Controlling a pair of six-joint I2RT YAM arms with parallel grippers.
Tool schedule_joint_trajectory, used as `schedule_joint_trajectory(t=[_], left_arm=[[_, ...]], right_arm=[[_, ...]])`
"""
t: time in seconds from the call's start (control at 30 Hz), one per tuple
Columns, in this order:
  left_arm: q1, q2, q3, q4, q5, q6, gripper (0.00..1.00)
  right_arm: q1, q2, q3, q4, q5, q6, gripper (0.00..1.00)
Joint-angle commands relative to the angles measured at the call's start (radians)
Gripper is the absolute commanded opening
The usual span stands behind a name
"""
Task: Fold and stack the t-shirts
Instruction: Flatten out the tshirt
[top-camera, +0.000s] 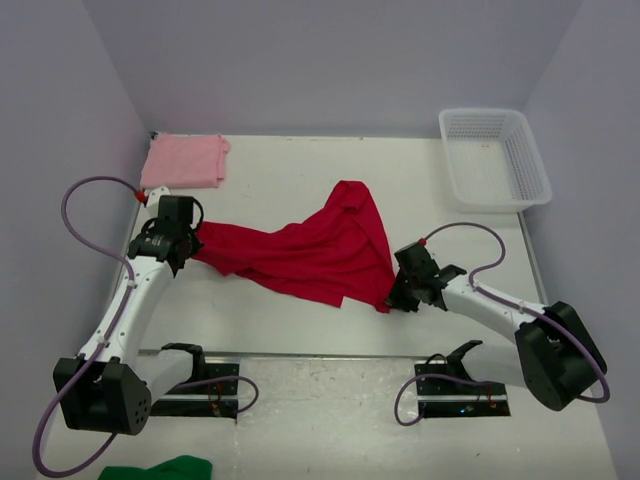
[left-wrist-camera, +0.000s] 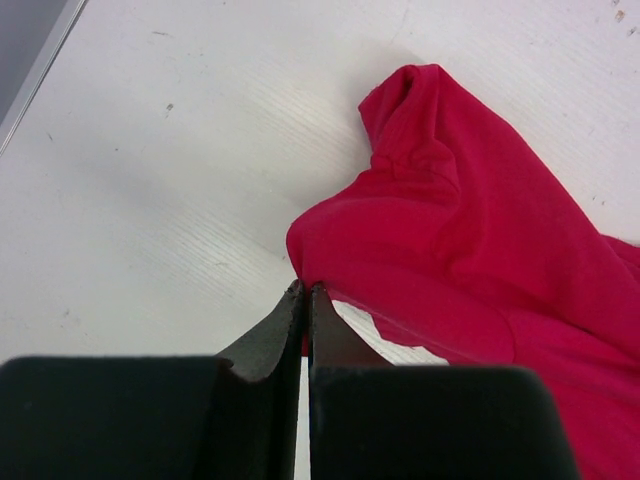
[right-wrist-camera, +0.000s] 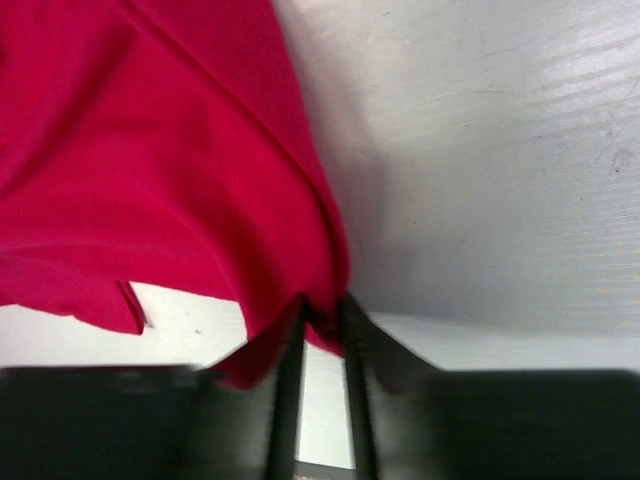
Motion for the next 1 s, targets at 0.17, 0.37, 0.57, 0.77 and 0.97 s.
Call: schedule_joint_trajectory(t=[0.17,0.37,0.57,0.77,0.97], left_arm=[[0.013,-0.026,-0.014,0.04,0.014,0.028,0.0],[0.013,-0.082,0.03,0.034,0.06,0.052,0.0],[0.011,-0.268,0.132,0.071,0.163,0.077,0.0],[0.011,-0.357,0.294,0.085,0.249,0.143,0.0],[0.011,-0.388,0.549,0.088,0.287,0.206,0.0]], right_arm=[[0.019,-0.029,-0.018,-0.038,0.035,-0.004,0.0],[0.033,-0.109,0.131,-0.116,0.104,-0.183,0.0],[0.033,-0.193,0.437,-0.246,0.151,-0.351,0.0],[0.033,-0.162,0.787,-0.358,0.142,-0.539,0.0],[0.036,-0.156,1.174,-0.492,0.093,-0.659,0.0]])
